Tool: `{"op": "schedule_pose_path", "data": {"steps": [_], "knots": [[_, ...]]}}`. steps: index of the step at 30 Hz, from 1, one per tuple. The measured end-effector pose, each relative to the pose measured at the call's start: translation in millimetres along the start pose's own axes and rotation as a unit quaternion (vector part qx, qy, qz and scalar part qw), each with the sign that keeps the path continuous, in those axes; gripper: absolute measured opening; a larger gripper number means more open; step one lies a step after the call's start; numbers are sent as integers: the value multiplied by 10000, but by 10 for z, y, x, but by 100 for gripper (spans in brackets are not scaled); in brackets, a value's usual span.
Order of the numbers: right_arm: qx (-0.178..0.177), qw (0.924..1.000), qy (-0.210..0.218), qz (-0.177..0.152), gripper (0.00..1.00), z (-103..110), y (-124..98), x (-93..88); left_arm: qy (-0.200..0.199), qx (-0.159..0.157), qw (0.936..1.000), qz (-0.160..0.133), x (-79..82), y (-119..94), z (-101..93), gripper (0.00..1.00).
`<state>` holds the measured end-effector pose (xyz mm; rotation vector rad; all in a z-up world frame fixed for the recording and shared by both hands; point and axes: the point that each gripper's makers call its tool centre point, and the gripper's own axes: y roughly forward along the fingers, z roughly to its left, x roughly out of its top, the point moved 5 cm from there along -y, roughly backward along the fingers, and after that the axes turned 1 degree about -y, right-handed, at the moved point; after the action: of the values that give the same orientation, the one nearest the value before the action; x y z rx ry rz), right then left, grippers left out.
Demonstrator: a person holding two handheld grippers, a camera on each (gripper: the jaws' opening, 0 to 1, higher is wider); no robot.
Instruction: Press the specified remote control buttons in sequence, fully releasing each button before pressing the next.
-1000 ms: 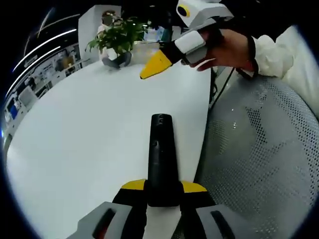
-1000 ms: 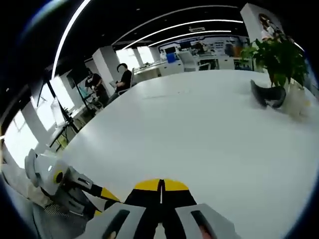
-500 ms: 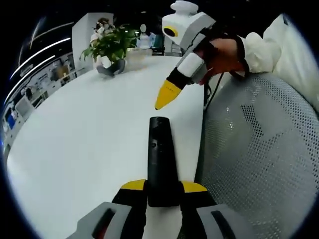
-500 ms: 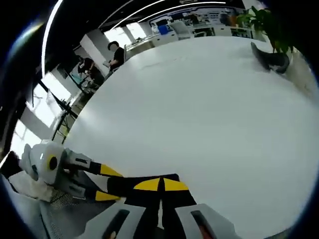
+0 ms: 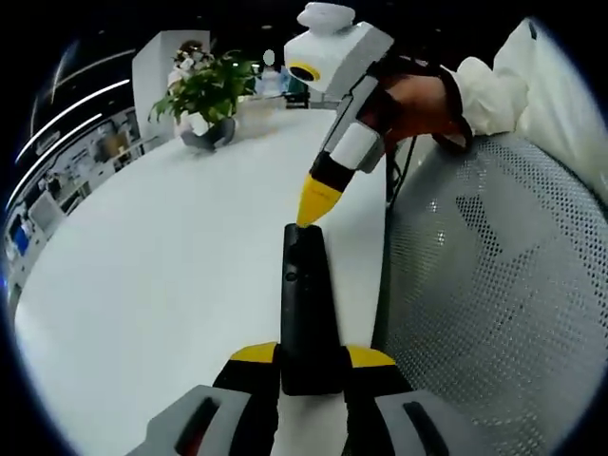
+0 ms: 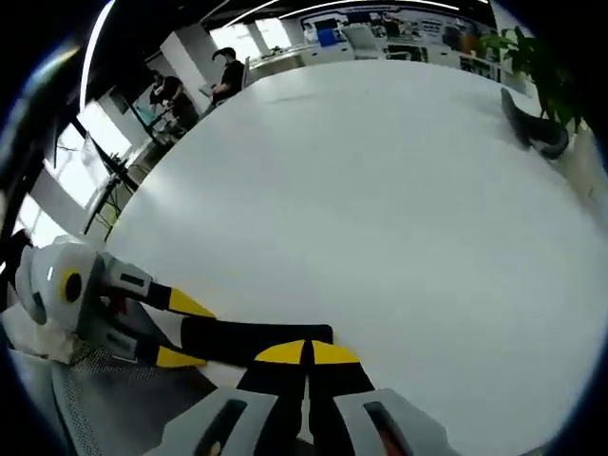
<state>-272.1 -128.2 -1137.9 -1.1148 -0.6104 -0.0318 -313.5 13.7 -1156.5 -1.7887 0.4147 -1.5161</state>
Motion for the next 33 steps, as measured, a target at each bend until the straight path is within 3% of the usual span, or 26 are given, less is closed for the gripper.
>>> {"op": "schedule_pose_path", "data": {"steps": [7, 14, 33], "knots": [[-50, 10000, -82, 25, 0, -3, 12, -6, 10, -6, 10000, -5, 17, 11, 9, 25], [62, 9997, 243, -79, 0, -27, 13, -8, 18, -7, 10000, -9, 30, 25, 14, 25], [29, 9998, 113, -128, 0, -16, 21, -14, 26, -18, 10000, -35, 38, 35, 15, 25]]}}
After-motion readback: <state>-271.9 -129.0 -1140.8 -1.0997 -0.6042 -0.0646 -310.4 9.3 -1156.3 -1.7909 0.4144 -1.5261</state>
